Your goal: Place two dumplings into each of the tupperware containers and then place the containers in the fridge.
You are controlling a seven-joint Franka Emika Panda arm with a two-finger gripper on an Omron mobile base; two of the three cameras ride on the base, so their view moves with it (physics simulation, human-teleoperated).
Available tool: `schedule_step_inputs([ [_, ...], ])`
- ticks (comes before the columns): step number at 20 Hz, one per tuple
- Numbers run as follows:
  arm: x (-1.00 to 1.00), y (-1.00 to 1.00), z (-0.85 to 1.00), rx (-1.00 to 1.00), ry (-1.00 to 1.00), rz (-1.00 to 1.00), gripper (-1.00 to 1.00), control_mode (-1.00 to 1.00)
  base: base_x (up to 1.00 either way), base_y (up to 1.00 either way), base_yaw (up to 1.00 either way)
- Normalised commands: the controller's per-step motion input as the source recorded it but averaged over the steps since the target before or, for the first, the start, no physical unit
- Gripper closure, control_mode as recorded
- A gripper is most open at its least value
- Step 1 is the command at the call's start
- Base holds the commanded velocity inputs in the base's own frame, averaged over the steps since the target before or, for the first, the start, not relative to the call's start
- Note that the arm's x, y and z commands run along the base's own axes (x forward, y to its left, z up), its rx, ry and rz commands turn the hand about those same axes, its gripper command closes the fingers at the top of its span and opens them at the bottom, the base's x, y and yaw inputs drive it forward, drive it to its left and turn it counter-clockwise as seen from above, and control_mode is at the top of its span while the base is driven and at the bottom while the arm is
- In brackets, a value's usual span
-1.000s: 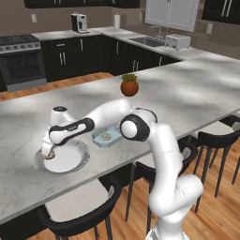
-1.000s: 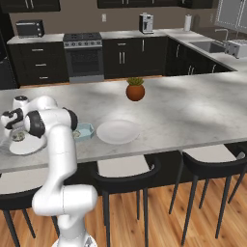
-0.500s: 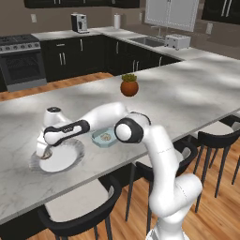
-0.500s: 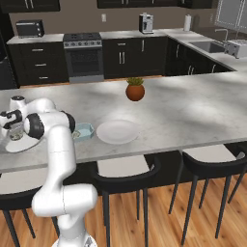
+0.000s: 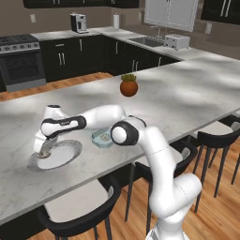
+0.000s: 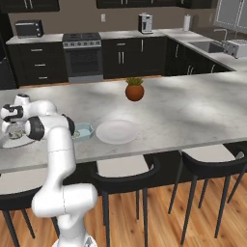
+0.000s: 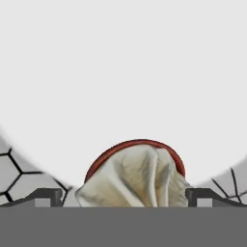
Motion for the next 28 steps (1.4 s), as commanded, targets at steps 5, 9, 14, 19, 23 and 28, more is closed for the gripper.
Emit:
schedule_step_inputs([
  [5, -0.63, 0.11, -1.0, -0.07, 0.13, -0.13, 1.0, -1.0, 0.0, 0.0, 0.0],
  [9, -0.59, 0.0, -0.8, -0.01, 0.1, -0.2, 1.0, -1.0, 0.0, 0.0, 0.0],
  [14, -0.52, -0.13, -0.24, 0.0, 0.04, -0.22, 1.0, -1.0, 0.0, 0.0, 0.0],
  [19, -0.56, -0.71, 0.01, 0.0, 0.0, -0.34, 1.0, -1.0, 0.0, 0.0, 0.0],
  [23, -0.4, -1.0, 0.13, 0.01, 0.0, -0.42, 1.0, -1.0, 0.0, 0.0, 0.0],
  [28, -0.37, -1.0, 0.45, 0.06, -0.03, -0.37, 1.0, -1.0, 0.0, 0.0, 0.0],
])
